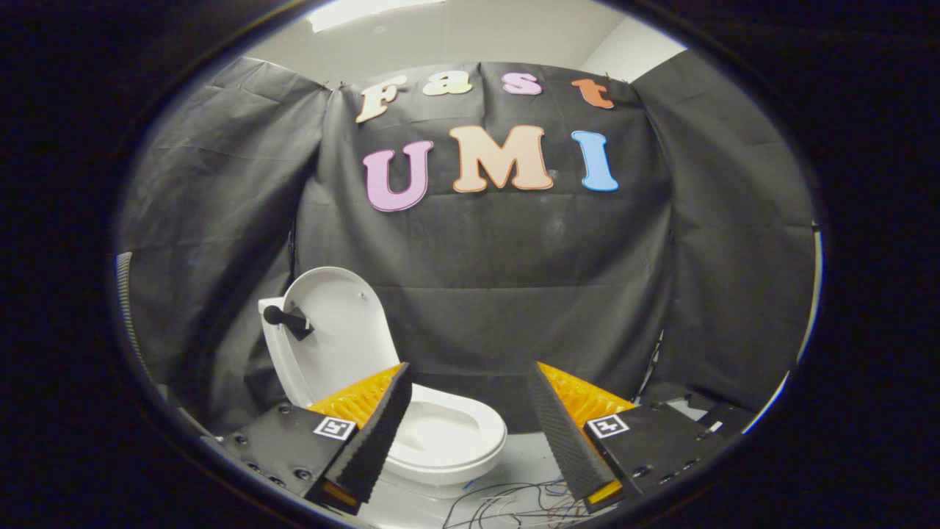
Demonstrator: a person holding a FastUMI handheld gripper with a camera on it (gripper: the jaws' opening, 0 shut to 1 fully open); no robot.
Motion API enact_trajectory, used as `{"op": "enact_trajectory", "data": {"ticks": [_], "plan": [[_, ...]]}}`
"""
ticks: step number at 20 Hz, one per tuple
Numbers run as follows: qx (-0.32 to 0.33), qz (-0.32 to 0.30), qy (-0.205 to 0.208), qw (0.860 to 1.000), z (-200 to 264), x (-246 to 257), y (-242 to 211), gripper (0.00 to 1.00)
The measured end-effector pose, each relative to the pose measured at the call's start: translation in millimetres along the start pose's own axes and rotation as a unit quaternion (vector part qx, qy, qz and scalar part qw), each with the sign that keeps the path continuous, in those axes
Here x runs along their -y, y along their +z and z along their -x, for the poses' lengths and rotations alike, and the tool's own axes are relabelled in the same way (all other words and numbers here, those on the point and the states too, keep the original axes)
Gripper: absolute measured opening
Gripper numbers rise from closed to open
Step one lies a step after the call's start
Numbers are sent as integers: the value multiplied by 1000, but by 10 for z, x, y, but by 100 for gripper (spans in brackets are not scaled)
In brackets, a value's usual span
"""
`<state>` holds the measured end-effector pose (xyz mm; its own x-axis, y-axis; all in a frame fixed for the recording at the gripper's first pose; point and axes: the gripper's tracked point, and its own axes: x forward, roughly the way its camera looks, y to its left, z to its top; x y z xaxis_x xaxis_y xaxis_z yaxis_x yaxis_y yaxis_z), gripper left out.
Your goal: Open the toilet lid.
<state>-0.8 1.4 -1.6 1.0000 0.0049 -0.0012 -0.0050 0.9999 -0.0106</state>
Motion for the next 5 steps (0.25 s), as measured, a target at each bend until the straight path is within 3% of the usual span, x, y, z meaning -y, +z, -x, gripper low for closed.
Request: {"op": "enact_trajectory", "data": {"ticks": [5], "plan": [[-1,0,-1,1000,-14,-4,5,98]]}}
